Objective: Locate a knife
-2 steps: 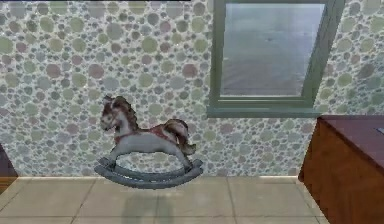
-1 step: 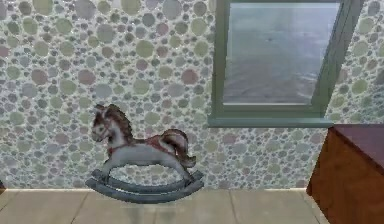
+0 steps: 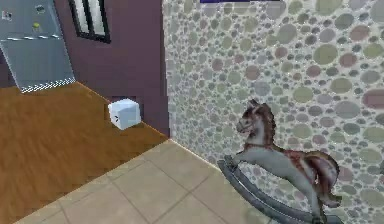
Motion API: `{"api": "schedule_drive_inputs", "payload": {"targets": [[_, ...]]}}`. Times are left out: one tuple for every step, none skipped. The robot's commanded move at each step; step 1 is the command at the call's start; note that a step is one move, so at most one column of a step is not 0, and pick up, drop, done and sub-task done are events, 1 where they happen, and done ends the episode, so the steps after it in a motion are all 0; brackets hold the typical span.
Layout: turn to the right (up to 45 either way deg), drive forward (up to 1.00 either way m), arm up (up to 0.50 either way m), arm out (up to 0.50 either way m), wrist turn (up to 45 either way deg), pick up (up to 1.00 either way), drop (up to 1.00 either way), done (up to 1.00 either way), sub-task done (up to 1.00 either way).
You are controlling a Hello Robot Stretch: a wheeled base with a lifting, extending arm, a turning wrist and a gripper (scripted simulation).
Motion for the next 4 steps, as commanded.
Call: {"api": "schedule_drive_inputs", "payload": {"targets": [[-42.0, 0.0, 0.0, 0.0, 0.0, 0.0, 0.0, 0.0, 0.0], [0.0, 0.55, 0.0, 0.0, 0.0, 0.0, 0.0, 0.0, 0.0], [-27.0, 0.0, 0.0, 0.0, 0.0, 0.0, 0.0, 0.0, 0.0], [0.0, 1.0, 0.0, 0.0, 0.0, 0.0, 0.0, 0.0, 0.0]]}}
